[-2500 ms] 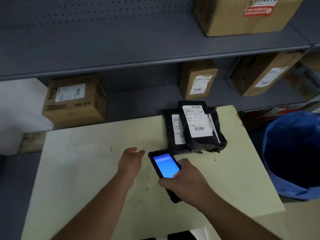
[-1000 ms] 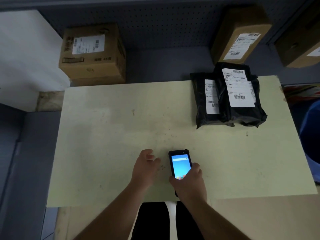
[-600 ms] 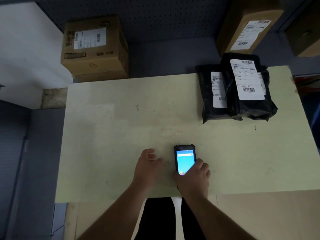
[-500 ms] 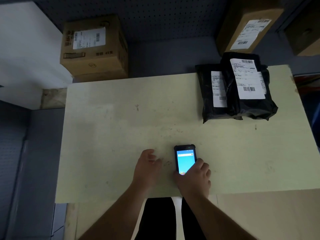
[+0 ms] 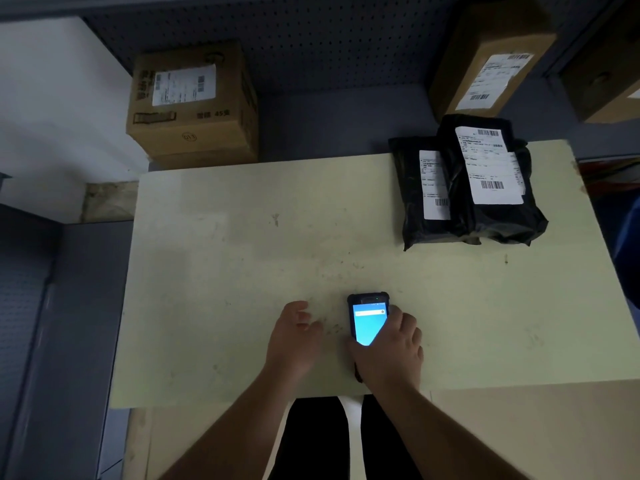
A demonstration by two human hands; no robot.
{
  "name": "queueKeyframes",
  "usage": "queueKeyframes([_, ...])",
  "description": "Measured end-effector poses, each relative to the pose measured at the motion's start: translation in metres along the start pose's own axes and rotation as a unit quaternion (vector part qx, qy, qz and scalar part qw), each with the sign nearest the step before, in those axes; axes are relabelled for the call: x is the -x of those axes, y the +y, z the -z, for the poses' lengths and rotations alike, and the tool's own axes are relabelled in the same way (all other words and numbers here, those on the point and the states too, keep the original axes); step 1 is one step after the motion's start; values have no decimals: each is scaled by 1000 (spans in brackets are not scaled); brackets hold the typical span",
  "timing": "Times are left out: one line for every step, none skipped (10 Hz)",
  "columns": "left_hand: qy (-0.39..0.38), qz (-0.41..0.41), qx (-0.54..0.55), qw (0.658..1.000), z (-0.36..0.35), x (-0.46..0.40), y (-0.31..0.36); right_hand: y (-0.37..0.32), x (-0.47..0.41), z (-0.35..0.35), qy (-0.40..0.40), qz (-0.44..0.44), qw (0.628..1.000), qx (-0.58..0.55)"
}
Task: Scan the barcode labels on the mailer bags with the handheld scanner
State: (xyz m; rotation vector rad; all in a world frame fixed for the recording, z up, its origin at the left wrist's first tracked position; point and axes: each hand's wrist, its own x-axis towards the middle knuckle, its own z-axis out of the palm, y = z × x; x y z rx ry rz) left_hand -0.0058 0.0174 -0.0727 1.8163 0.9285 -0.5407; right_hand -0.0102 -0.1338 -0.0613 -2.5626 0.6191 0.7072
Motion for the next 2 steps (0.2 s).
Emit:
queueKeyframes([0,-1,16,1000,1,4,10,-6,-1,17,3,49,998,-30])
queueKeyframes([5,-20,38,999,1,5,20,-15,-4,35,0,103,988,-119])
